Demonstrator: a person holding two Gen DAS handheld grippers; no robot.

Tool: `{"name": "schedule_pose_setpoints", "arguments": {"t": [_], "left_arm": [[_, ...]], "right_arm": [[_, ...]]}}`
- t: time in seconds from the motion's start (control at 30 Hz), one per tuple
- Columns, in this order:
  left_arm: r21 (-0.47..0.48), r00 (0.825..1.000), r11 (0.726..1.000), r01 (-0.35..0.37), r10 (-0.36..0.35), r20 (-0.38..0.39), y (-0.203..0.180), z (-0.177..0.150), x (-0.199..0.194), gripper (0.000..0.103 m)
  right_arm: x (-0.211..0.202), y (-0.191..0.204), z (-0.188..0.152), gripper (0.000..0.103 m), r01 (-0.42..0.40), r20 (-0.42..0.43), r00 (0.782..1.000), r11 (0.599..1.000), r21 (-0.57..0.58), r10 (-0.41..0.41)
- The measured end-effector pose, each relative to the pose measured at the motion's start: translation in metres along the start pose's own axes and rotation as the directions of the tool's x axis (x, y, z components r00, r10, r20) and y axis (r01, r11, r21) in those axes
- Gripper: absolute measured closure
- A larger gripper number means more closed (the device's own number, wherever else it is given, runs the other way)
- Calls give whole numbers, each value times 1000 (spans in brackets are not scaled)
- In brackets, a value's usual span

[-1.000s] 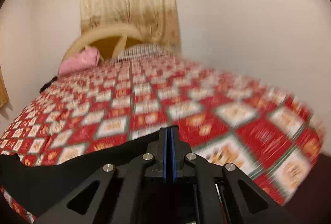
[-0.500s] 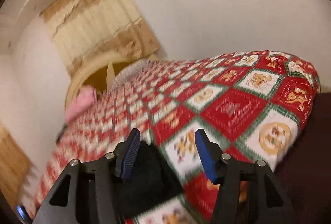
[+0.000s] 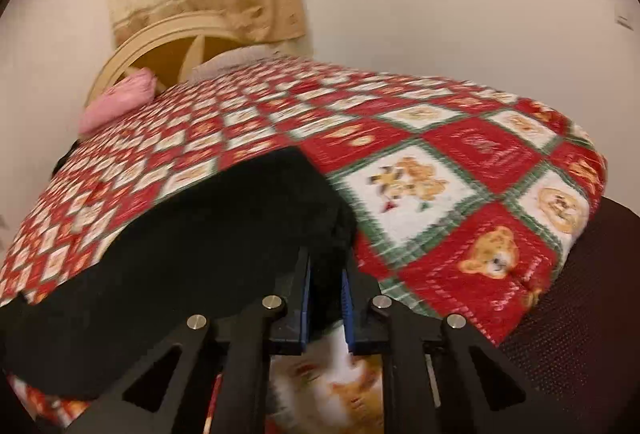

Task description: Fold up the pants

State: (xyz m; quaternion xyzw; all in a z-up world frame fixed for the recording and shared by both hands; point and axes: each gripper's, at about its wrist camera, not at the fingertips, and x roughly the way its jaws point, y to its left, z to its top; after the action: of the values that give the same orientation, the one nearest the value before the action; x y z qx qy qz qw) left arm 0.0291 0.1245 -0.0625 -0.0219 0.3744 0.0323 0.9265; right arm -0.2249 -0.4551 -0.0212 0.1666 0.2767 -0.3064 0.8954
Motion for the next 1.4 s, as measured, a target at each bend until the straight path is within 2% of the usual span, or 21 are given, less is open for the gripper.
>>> {"name": "schedule_pose_setpoints", "arguments": {"t": [0.07,0.17,0.2,0.3,0.37,0.5,0.57,0.63,0.73,0.8,0.87,1.0,1.17,1.23,1.37,1.4], "left_arm": [[-2,1000,1000,8,-8,-3,0,2,0,30],[5,1000,1000,12,-12,-4,1,3,2,30],[7,1000,1000,12,-12,-5,1,2,2,30],[14,1000,1000,8,-8,-2,-1,2,4,30],[21,1000,1000,7,-7,-2,-1,2,3,30],[21,1000,1000,12,-12,-8,0,2,3,30],[20,1000,1000,15,-15,-6,0,3,2,30],[14,999,999,31,-31,6,-1,3,-3,30],[20,998,998,53,-53,32,-3,5,-11,30],[36,997,997,67,-69,47,-7,6,-16,30],[53,995,995,80,-84,62,-9,5,-22,30],[63,992,993,102,-106,72,-9,5,-24,30],[51,992,993,111,-114,57,-5,4,-19,30],[44,992,993,112,-114,51,-4,1,-18,30],[36,992,993,114,-116,39,-1,0,-13,30],[35,992,993,117,-118,36,-1,0,-11,30]], "right_arm": [[-21,5,6,91,-43,61,997,998,-37,46],[-65,-6,13,91,-92,215,972,995,-33,97],[-70,-12,14,91,-98,229,968,995,-16,99],[-42,-30,4,91,-37,102,994,999,7,36],[-20,-39,-8,91,-31,23,999,999,30,30],[-24,-42,-14,91,-51,52,998,995,81,46],[-30,-34,-11,91,-26,65,998,997,72,22],[-50,-12,-4,91,-16,132,991,1000,4,15],[-80,40,6,91,-87,207,971,985,-152,118],[-92,81,5,91,-153,203,957,953,-262,209],[-96,128,-4,91,-205,173,943,905,-373,285],[-94,206,-43,91,-307,82,911,797,-519,404],[-76,280,-114,91,-348,-41,896,641,-684,443],[-68,293,-135,91,-376,-91,888,597,-708,451],[-49,305,-161,88,-350,-135,905,525,-776,403],[-50,304,-164,86,-350,-134,903,516,-782,409]]}}
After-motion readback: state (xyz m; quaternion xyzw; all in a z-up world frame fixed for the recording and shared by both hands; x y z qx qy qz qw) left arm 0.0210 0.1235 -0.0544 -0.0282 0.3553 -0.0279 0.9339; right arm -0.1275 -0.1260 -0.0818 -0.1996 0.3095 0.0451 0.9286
